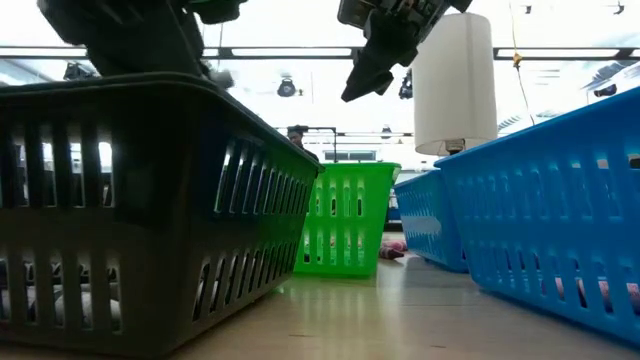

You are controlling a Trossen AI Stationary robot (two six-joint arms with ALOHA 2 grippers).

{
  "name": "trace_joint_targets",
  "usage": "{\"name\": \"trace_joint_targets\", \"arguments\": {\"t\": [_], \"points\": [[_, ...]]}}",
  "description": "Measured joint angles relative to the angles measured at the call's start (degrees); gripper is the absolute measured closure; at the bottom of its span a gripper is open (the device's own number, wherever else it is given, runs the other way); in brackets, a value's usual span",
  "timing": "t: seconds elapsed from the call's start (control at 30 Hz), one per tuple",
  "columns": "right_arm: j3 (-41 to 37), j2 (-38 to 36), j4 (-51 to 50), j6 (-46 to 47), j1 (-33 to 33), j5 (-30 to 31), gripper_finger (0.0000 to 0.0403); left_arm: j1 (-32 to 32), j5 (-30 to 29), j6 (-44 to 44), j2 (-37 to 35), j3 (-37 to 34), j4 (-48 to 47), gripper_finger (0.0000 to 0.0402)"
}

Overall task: Sort crayons
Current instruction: Put the white crayon into the black bin, then put the black crayon into the green bin

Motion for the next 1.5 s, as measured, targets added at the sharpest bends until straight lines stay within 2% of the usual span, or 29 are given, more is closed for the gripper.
{"name": "trace_joint_targets", "arguments": {"t": [0.13,0.4,0.57,0.73,0.87,1.03,1.23,1.4,1.5], "points": [[0.0,0.0,-0.8,0.6,-0.4,-0.3,0.0235,0.0,-0.1,-0.9,2.2,0.0,1.7,0.0374],[0.0,0.0,-1.0,0.4,-0.4,-0.4,0.0235,0.0,-0.2,-1.6,2.8,0.0,2.6,0.0307],[0.0,0.0,-1.4,0.2,-0.4,-0.5,0.0235,0.0,0.6,-1.9,2.3,1.7,2.2,0.0282],[0.0,0.0,-1.4,-0.9,-0.4,-0.5,0.0235,0.5,1.0,0.7,2.1,6.9,-3.8,0.0279],[0.0,0.0,-1.5,-1.3,-0.5,-0.5,0.0235,2.7,0.9,0.9,2.1,13.5,-17.4,0.0284],[0.0,0.0,-1.3,-0.4,-1.3,-2.0,0.0235,6.5,-3.5,2.1,2.1,17.7,-33.2,0.0285],[0.0,0.8,0.9,-0.2,-1.1,-0.2,0.0235,10.7,-4.0,10.7,2.1,16.0,-30.9,0.0286],[0.0,0.8,-4.0,1.9,-1.1,0.2,0.0235,13.9,-3.9,16.6,1.7,15.9,-31.2,0.0286],[0.0,0.8,-7.0,1.9,-1.1,2.9,0.0235,16.3,-3.0,19.0,1.4,15.9,-31.6,0.0286]]}}
